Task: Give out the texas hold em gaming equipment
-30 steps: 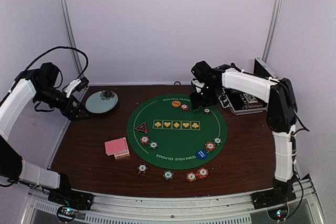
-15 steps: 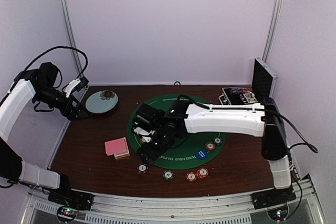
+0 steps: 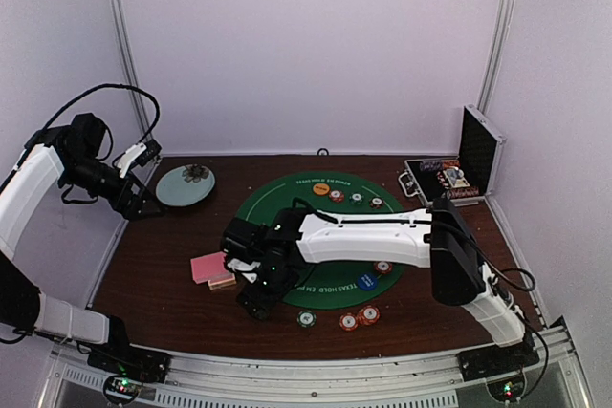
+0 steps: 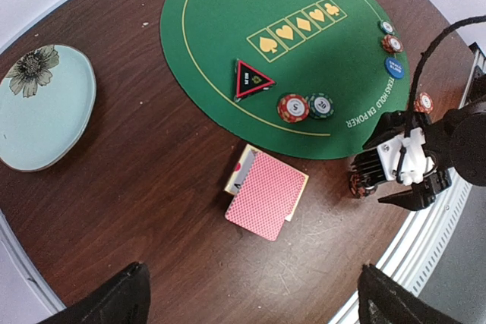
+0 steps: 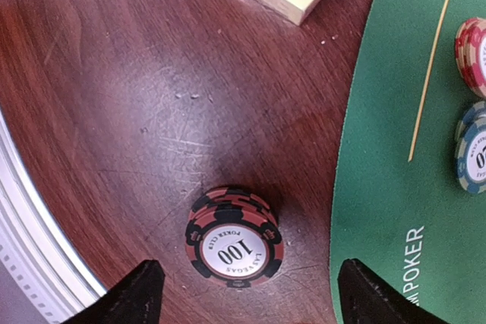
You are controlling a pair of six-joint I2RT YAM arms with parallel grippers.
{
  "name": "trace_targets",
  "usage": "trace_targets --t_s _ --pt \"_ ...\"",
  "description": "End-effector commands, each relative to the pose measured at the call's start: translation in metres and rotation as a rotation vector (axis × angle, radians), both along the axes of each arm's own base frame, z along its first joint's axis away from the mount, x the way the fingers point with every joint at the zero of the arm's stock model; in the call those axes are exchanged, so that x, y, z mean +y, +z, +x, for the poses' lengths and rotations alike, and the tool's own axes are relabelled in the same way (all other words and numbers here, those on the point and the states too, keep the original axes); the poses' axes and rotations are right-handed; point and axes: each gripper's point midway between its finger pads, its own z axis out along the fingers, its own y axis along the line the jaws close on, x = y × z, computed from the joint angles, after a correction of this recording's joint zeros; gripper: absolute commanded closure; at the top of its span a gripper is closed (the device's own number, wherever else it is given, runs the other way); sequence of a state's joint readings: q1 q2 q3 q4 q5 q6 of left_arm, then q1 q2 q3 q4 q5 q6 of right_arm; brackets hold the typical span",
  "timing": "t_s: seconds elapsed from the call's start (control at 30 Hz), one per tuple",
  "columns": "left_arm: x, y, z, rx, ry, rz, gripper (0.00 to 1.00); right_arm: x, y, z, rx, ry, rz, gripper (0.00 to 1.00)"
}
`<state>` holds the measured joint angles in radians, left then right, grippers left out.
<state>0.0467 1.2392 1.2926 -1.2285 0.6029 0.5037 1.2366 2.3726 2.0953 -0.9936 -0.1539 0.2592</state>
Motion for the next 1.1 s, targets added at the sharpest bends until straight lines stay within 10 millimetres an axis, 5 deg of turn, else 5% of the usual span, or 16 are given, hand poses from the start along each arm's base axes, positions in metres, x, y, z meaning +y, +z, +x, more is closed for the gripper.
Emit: trace_targets --t_s 0.0,0.53,0.83,1.07 --pt "-0.001 0.016 0.005 -0.065 -0.005 -0.007 0.02 0.004 -0.003 0.003 -0.004 0.009 -0.008 0.21" --pt "0.001 0.017 0.005 -0.074 -0.001 0.005 0.03 0.008 -0.014 0.005 -0.004 0.032 -0.03 0.38" --pt "0.002 0.016 0.004 -0.072 0.002 0.009 0.02 0.011 -0.006 0.006 -0.009 0.03 -0.01 0.57" --pt "0.001 0.016 0.004 -0.071 0.0 0.008 0.02 0.012 0.012 0.008 -0.027 0.03 0.008 0.6"
